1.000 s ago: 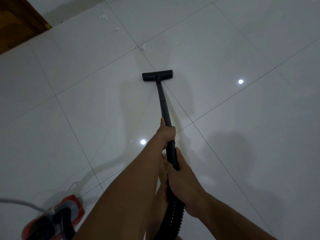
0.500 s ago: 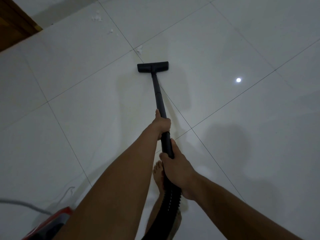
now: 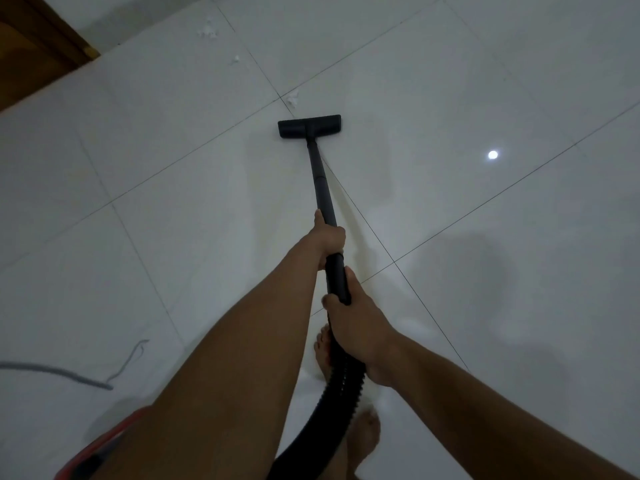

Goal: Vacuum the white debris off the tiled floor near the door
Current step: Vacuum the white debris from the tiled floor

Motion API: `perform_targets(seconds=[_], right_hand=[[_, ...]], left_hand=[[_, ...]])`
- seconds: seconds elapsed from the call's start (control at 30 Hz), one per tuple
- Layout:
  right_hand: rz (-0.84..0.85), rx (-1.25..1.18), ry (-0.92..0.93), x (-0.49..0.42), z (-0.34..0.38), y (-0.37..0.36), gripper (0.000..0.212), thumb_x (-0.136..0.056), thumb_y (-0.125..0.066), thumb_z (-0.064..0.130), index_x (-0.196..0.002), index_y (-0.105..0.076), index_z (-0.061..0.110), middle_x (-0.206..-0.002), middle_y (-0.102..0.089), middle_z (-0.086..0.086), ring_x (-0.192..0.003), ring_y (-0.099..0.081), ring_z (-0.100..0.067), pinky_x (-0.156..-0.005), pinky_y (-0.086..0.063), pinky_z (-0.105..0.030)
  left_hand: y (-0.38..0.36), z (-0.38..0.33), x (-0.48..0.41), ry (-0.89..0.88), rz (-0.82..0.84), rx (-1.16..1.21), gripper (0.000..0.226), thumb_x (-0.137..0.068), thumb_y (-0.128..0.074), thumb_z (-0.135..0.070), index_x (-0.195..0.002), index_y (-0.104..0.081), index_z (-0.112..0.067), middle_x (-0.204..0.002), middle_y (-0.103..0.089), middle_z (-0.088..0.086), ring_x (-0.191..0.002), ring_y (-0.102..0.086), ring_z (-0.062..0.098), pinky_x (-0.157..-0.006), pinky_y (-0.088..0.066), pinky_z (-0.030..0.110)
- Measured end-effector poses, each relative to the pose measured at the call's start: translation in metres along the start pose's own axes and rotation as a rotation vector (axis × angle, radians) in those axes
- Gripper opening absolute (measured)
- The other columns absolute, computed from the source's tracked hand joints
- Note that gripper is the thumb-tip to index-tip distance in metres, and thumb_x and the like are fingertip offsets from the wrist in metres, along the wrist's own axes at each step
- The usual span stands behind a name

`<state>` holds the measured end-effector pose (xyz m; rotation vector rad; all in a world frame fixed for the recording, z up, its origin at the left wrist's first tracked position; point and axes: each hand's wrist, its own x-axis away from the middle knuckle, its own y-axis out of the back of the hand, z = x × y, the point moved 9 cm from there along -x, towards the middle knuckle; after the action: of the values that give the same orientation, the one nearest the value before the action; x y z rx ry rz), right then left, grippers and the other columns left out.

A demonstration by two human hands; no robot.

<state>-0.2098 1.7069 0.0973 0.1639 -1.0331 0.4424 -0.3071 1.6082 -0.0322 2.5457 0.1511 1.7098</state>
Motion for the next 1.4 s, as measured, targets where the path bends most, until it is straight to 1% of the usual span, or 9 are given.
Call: perform_targets(seconds=[0.13, 0.23, 0.33, 0.53, 0.67, 0.9, 1.2, 1.33, 1.4], right_hand=[[-0.012, 0.026, 0.015, 0.033, 0.011, 0.006, 0.056, -0.108, -0.043, 0.019, -0.159, -0.025, 0.035, -0.081, -0.053, -0.010, -0.043, -0.052, -0.004, -0.039, -0.043, -0.012], [-0.006, -0.087, -0.029, 0.054, 0.006, 0.006, 0.051, -0.106, -0.045, 0.017, -0.152, -0.033, 0.033, -0.078, -0.052, -0.013, -0.046, -0.054, -0.014, -0.048, -0.050, -0.023], [-0.020, -0.146, -0.057, 0.068, -0.003, 0.010, 0.051, -0.102, -0.047, 0.019, -0.149, -0.036, 0.036, -0.078, -0.053, -0.015, -0.048, -0.055, -0.021, -0.054, -0.053, -0.032], [-0.045, -0.049, -0.042, 0.093, 0.003, 0.046, 0.053, -0.107, -0.044, 0.022, -0.157, -0.032, 0.039, -0.089, -0.058, -0.011, -0.053, -0.057, -0.011, -0.043, -0.047, -0.015], [-0.027, -0.060, -0.079, 0.097, 0.005, 0.066, 0.050, -0.106, -0.044, 0.020, -0.153, -0.037, 0.036, -0.079, -0.053, -0.008, -0.051, -0.055, -0.014, -0.044, -0.049, -0.020], [0.041, -0.073, -0.111, 0.098, 0.017, 0.083, 0.051, -0.106, -0.046, 0.018, -0.153, -0.035, 0.034, -0.078, -0.054, -0.010, -0.055, -0.058, -0.017, -0.048, -0.053, -0.028], [0.061, -0.012, -0.071, 0.064, 0.038, 0.086, 0.046, -0.105, -0.048, 0.019, -0.150, -0.040, 0.023, -0.077, -0.055, -0.010, -0.033, -0.053, -0.006, -0.037, -0.044, -0.016], [0.110, -0.057, -0.090, 0.041, 0.037, 0.077, 0.048, -0.101, -0.048, 0.016, -0.147, -0.041, 0.027, -0.086, -0.056, -0.016, -0.050, -0.056, -0.019, -0.050, -0.052, -0.030], [0.120, -0.036, -0.096, 0.029, 0.037, 0.075, 0.049, -0.101, -0.048, 0.017, -0.147, -0.040, 0.030, -0.087, -0.055, -0.017, -0.051, -0.055, -0.021, -0.050, -0.053, -0.032]], left_hand=[[-0.008, 0.002, 0.029, 0.045, 0.028, -0.013, 0.078, -0.098, -0.040, -0.008, -0.158, -0.001, -0.041, -0.103, -0.049, 0.010, -0.070, -0.050, 0.019, -0.063, -0.051, 0.035], [-0.022, 0.005, 0.051, 0.073, 0.062, -0.045, 0.081, -0.098, -0.041, -0.008, -0.158, 0.002, -0.042, -0.102, -0.051, 0.010, -0.071, -0.051, 0.019, -0.069, -0.051, 0.036], [-0.036, 0.007, 0.065, 0.094, 0.079, -0.077, 0.075, -0.097, -0.041, -0.006, -0.157, -0.008, -0.038, -0.092, -0.052, 0.010, -0.070, -0.051, 0.018, -0.070, -0.052, 0.035], [-0.065, 0.006, 0.077, 0.118, 0.085, -0.079, 0.074, -0.097, -0.042, -0.006, -0.156, -0.010, -0.036, -0.103, -0.051, 0.012, -0.069, -0.052, 0.019, -0.063, -0.052, 0.036], [-0.080, 0.002, 0.079, 0.129, 0.081, -0.084, 0.076, -0.098, -0.040, -0.006, -0.157, -0.004, -0.037, -0.091, -0.053, 0.010, -0.068, -0.052, 0.019, -0.060, -0.051, 0.035], [-0.087, -0.016, 0.082, 0.125, 0.045, -0.128, 0.071, -0.098, -0.043, -0.009, -0.157, -0.009, -0.030, -0.100, -0.056, 0.014, -0.069, -0.056, 0.021, -0.058, -0.053, 0.036], [-0.064, -0.037, 0.060, 0.089, -0.028, -0.061, 0.066, -0.101, -0.044, -0.009, -0.157, -0.014, -0.026, -0.087, -0.054, 0.009, -0.063, -0.052, 0.018, -0.050, -0.047, 0.031], [-0.049, -0.042, 0.045, 0.090, -0.070, -0.049, 0.067, -0.101, -0.044, -0.009, -0.157, -0.012, -0.027, -0.088, -0.055, 0.010, -0.064, -0.053, 0.017, -0.045, -0.047, 0.029], [-0.043, -0.044, 0.035, 0.082, -0.087, -0.041, 0.066, -0.101, -0.044, -0.010, -0.156, -0.013, -0.028, -0.094, -0.055, 0.011, -0.066, -0.054, 0.017, -0.045, -0.047, 0.030]])
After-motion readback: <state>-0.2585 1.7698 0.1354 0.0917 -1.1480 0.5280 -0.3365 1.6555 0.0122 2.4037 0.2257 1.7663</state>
